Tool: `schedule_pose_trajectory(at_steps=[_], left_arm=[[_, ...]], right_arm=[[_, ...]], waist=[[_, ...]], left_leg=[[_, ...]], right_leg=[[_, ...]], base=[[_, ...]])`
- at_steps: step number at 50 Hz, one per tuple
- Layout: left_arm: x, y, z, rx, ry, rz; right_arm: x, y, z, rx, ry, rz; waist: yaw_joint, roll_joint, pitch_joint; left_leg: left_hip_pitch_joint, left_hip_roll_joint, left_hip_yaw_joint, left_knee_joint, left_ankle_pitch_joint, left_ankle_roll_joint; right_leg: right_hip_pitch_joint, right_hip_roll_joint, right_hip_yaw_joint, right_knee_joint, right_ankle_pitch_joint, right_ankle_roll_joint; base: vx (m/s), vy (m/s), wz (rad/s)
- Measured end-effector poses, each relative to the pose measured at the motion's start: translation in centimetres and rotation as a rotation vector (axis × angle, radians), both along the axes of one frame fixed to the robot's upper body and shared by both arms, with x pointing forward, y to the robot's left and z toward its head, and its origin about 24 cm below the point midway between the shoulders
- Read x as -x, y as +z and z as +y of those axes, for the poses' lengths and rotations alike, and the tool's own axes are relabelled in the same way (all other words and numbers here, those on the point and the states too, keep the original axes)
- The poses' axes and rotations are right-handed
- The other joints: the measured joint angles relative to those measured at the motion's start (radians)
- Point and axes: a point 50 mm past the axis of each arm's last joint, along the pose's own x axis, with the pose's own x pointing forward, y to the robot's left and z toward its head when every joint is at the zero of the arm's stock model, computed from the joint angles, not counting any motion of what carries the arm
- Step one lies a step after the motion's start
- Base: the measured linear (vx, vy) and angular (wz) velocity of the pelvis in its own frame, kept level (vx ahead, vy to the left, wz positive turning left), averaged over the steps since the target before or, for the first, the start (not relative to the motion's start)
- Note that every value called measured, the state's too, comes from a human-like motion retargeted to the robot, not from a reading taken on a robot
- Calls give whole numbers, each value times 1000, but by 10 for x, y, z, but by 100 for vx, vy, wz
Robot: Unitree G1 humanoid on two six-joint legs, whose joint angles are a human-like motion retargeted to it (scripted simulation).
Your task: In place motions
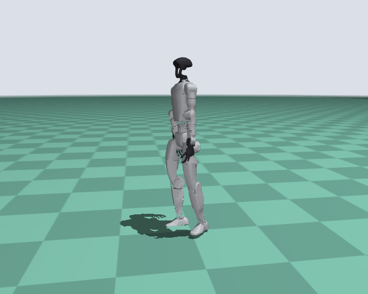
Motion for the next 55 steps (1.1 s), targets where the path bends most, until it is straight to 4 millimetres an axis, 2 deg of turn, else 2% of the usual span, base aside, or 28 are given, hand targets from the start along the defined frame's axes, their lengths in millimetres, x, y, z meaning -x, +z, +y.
schedule_pose_trajectory(at_steps=[2,4,5,7,11,15,17,20,23,25,28,32,34,35,37,38,41,44,47,51,55], left_arm=[[29,0,-4,26,124,106],[58,3,-4,33,212,199],[73,5,-3,29,243,240],[100,11,2,12,244,321],[148,25,6,-5,166,495],[176,36,0,50,128,595],[185,40,1,54,133,617],[187,41,6,37,141,626],[170,34,15,20,146,557],[156,29,20,15,158,480],[135,23,24,31,167,366],[112,17,28,16,154,274],[100,14,29,10,138,234],[94,13,30,8,129,217],[89,11,28,11,115,209],[88,11,27,17,114,212],[73,8,25,20,104,189],[56,7,32,14,44,148],[47,7,41,-14,-15,147],[53,10,48,-17,-61,184],[58,12,52,25,-173,227]], right_arm=[[-17,-2,5,-6,11,-36],[-43,-3,13,-27,20,-91],[-58,-3,19,-40,22,-125],[-91,-1,32,-80,21,-219],[-163,11,53,-145,42,-440],[-227,35,70,-168,104,-672],[-245,45,72,-155,170,-730],[-252,49,67,-109,248,-719],[-248,47,60,-94,262,-698],[-238,41,58,-88,260,-672],[-208,27,55,-93,245,-591],[-158,11,48,-107,225,-424],[-137,6,43,-109,220,-354],[-128,4,40,-108,220,-324],[-110,2,33,-112,238,-257],[-102,1,30,-115,257,-224],[-95,0,24,-115,295,-207],[-96,1,14,-106,307,-232],[-92,1,7,-99,310,-233],[-76,-1,5,-108,237,-201],[-53,-2,4,-134,172,-130]], waist=[[11,-15,3],[18,-42,10],[19,-56,16],[40,-81,35],[132,-115,71],[186,-119,88],[200,-120,82],[227,-129,81],[226,-125,72],[208,-118,49],[162,-106,12],[119,-73,-26],[113,-48,-31],[106,-34,-35],[72,5,-55],[39,22,-71],[9,35,-100],[1,25,-92],[38,1,-79],[76,-20,-82],[47,-14,-78]], left_leg=[[-60,10,-5,119,81,-1],[-167,28,-30,302,206,3],[-231,40,-47,408,268,15],[-367,62,-74,632,336,85],[-588,144,-45,1040,192,145],[-774,173,-68,1286,92,189],[-821,161,-85,1325,82,186],[-808,155,-83,1309,73,189],[-739,118,-104,1198,78,166],[-669,91,-113,1088,86,150],[-508,33,-121,841,105,108],[-255,-37,-151,388,154,46],[-122,-53,-155,160,44,1],[-59,-51,-130,71,-34,-3],[2,-60,-144,-79,-36,36],[12,-64,-163,-135,-3,39],[-9,-66,-158,-182,19,20],[-49,-84,-182,-158,17,45],[-36,-99,-165,-147,5,58],[-8,-113,-144,-151,-7,69],[15,-119,-156,-156,-17,84]], right_leg=[[-1,-19,10,1,1,-2],[-6,-51,17,6,1,-1],[-8,-67,15,8,1,0],[-8,-83,14,14,1,-9],[-22,-86,37,46,-18,-49],[-40,-77,51,71,-35,-75],[-48,-83,54,78,-37,-74],[-46,-96,55,84,-40,-70],[-33,-99,30,69,-39,-57],[-26,-99,5,53,-35,-43],[-9,-101,-36,35,-32,-24],[9,-73,-65,24,-39,-10],[16,-42,-69,26,-47,-6],[18,-28,-74,27,-51,-4],[28,6,-95,17,-53,3],[27,13,-114,13,-52,7],[-12,1,-111,11,-45,23],[-14,-21,-127,3,-32,38],[-4,-31,-112,1,-26,40],[-2,-47,-86,30,-36,49],[3,-59,-90,77,-54,57]], base=[[-7,-9,-14],[-18,-15,6],[-19,-18,21],[-13,-15,8],[-12,-8,-29],[-11,-2,-21],[0,0,0],[0,0,0],[2,6,38],[11,6,61],[16,8,61],[16,11,22],[14,15,-7],[18,15,8],[23,17,38],[16,16,51],[-6,15,11],[0,9,24],[9,11,-24],[14,18,-31],[15,15,5]])
